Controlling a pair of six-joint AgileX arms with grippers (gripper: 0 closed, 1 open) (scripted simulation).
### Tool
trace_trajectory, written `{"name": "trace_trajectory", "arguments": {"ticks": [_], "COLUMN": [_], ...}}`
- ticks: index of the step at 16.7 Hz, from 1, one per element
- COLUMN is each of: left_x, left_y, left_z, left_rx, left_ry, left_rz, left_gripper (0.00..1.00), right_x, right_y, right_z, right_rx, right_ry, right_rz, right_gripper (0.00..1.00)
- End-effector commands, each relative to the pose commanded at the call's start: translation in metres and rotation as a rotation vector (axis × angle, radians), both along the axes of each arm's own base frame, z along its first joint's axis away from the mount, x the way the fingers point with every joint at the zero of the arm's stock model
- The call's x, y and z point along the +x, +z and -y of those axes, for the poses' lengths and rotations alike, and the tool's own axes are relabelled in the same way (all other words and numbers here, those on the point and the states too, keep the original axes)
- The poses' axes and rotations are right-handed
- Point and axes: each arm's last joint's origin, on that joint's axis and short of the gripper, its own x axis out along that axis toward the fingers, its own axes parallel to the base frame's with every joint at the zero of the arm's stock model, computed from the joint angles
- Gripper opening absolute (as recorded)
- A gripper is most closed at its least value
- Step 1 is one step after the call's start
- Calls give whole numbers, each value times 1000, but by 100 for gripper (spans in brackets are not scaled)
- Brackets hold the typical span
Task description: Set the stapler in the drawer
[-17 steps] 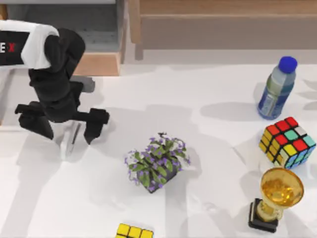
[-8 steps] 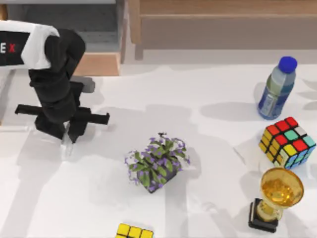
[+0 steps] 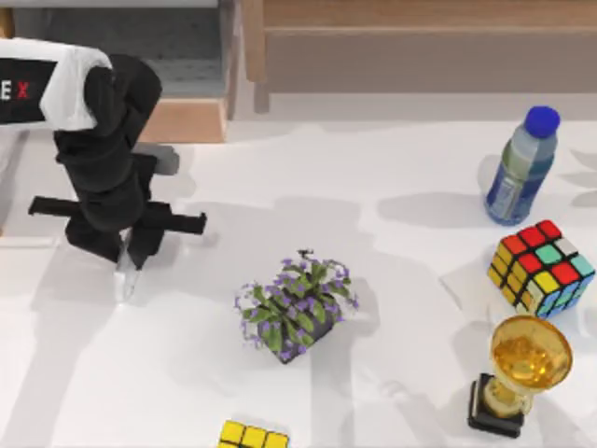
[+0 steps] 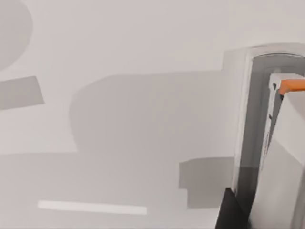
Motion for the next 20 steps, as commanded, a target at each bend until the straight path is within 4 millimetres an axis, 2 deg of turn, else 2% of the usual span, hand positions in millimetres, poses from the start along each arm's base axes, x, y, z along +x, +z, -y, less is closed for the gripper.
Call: {"name": "trace_trajectory", "arguments": {"ticks": [2, 8, 14, 17, 20], "left_x": [0, 0, 2, 20, 46], "left_y": [2, 29, 32, 55, 92], "left_z": [0, 0, -2, -19, -53], "left_rx": [-1, 0, -2, -20, -32], "left_ry": [0, 0, 3, 31, 78], "left_rz": [2, -1, 6, 76, 181], "left_gripper": [0, 0, 0, 0, 0], "right_x": [0, 0, 0, 0, 0], "right_y": [0, 0, 0, 0, 0], "right_z": [0, 0, 0, 0, 0], "right_rx": [0, 0, 0, 0, 0], "right_ry": [0, 0, 0, 0, 0], "right_rz": [0, 0, 0, 0, 0], "right_gripper": [100, 100, 100, 100, 100]}}
